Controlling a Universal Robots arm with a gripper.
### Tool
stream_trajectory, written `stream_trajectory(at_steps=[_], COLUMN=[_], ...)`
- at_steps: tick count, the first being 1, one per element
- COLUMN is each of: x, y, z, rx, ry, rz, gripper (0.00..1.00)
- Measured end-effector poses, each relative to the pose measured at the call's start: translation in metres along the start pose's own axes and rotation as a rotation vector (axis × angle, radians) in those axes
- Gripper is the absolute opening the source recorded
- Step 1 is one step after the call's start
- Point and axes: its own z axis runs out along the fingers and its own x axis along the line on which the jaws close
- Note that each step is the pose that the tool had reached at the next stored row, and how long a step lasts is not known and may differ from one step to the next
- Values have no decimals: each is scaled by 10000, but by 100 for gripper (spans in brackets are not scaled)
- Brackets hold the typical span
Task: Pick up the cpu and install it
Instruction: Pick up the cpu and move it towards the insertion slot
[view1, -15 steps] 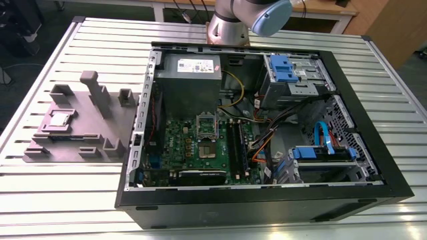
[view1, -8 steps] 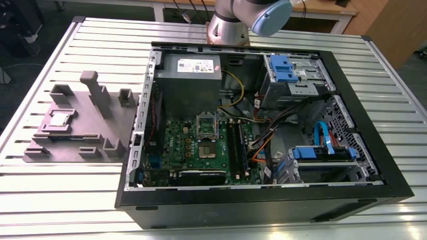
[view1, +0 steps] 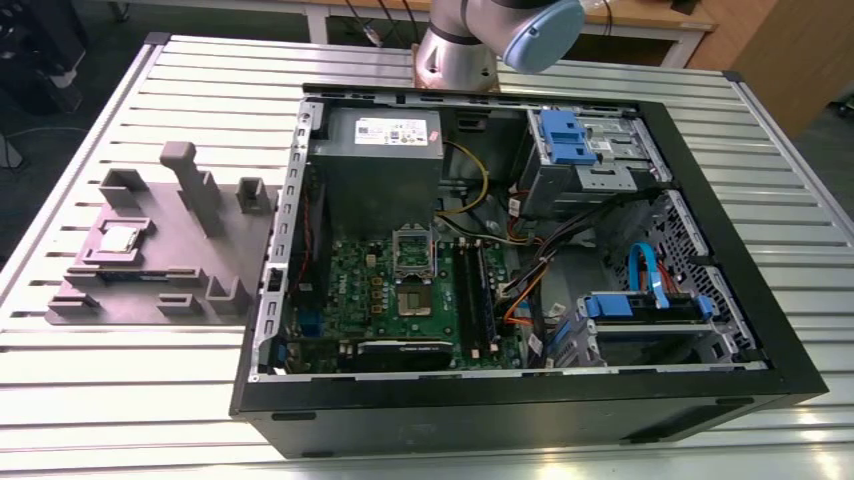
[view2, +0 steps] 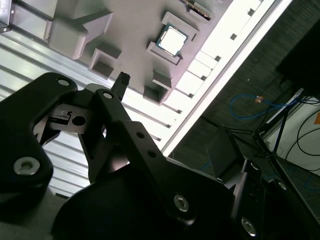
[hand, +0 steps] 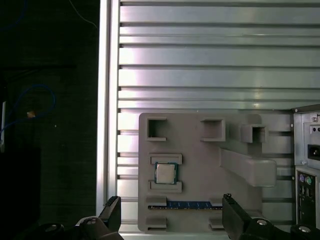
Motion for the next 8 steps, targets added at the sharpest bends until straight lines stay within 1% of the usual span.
stream_trajectory(at_steps=[8], x=[0], y=[-1], z=[17], rx=[0], ry=[0], rz=[0], gripper=[88])
